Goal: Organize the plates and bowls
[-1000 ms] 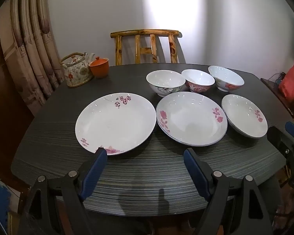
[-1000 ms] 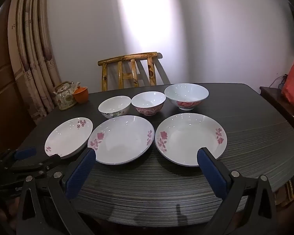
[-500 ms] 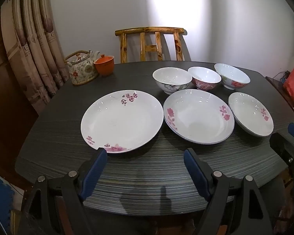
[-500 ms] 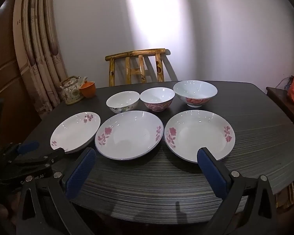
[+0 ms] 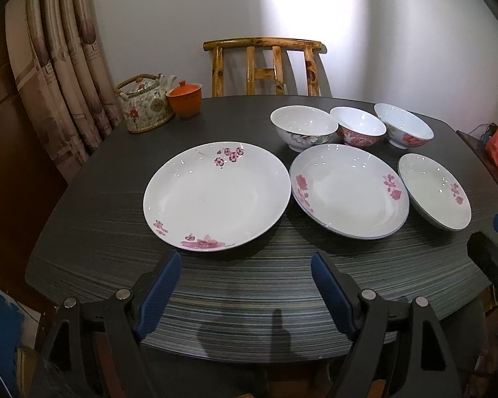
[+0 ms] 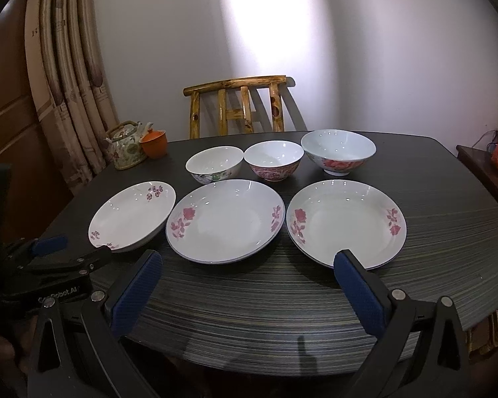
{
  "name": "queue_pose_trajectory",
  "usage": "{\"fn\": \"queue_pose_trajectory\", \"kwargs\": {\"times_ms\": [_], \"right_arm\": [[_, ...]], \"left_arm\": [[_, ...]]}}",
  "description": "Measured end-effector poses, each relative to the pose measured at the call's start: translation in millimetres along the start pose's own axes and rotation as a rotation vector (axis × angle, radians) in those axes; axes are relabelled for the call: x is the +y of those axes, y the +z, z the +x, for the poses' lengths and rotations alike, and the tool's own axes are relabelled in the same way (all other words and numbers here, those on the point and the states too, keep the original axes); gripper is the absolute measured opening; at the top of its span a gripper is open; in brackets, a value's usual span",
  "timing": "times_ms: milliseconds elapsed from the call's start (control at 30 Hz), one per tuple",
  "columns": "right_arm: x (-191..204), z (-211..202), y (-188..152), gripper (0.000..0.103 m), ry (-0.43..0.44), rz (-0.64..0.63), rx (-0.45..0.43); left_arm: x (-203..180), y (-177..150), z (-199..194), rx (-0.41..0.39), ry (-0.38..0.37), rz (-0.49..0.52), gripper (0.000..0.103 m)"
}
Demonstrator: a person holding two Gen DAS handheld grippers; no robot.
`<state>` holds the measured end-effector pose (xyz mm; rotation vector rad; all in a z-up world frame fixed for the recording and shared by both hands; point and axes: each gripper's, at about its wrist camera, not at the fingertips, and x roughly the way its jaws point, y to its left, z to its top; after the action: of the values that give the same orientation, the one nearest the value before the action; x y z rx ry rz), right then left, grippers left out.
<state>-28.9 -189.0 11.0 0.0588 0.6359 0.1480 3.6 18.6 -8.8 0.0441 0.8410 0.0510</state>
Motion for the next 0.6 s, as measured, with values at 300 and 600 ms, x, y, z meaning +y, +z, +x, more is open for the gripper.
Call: {"fn": "queue_pose_trajectory", "kwargs": {"times_ms": [300, 600], "right_arm": [[4, 2, -2, 0.103, 0.016, -0.007, 0.015], [13, 6, 8, 0.103, 0.1, -0.026, 0.064]], "left_arm": [[3, -1, 3, 0.006, 0.011, 0.006, 0.083], [18, 5, 4, 0.028, 0.027, 0.007, 0.083]]}}
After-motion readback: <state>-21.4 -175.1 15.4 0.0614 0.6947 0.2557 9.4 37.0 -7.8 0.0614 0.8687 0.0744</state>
